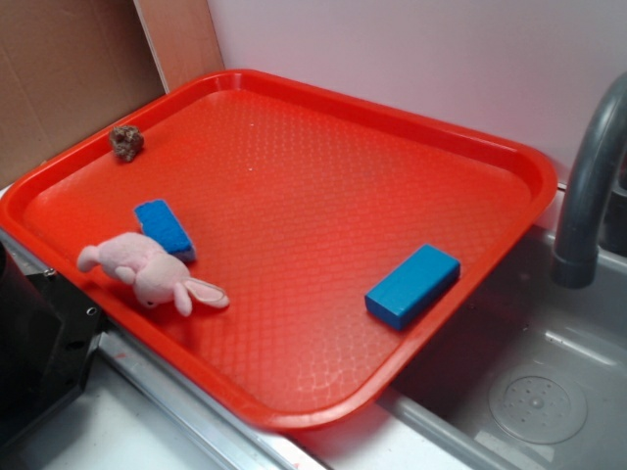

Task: Grab the blue block.

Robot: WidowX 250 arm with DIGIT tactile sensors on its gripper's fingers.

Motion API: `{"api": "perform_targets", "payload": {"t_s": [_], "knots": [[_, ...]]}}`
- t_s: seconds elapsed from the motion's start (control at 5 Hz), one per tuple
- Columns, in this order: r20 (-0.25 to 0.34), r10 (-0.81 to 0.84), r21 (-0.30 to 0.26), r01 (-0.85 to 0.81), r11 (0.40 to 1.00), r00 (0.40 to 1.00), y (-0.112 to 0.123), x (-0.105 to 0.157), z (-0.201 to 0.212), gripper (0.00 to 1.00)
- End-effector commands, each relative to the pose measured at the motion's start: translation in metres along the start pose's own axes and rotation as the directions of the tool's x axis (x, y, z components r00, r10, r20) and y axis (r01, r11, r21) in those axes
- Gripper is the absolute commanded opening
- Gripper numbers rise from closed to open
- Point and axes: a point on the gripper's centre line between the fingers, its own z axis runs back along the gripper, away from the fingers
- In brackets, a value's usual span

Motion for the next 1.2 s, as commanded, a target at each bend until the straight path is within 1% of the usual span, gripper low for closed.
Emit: {"api": "perform_targets", "payload": {"t_s": [0.0,0.2,0.8,1.0], "knots": [[0.0,0.0,0.0,0.0,1.0,1.0,0.0,0.0,0.0,1.0],[0.094,-0.066,-0.039,0.07,0.997,0.993,-0.049,0.02,-0.046,1.0],[0.094,-0.066,-0.039,0.07,0.997,0.993,-0.049,0.02,-0.046,1.0],[0.073,-0.156,-0.011,0.158,0.987,0.985,-0.073,0.047,-0.089,1.0]]}}
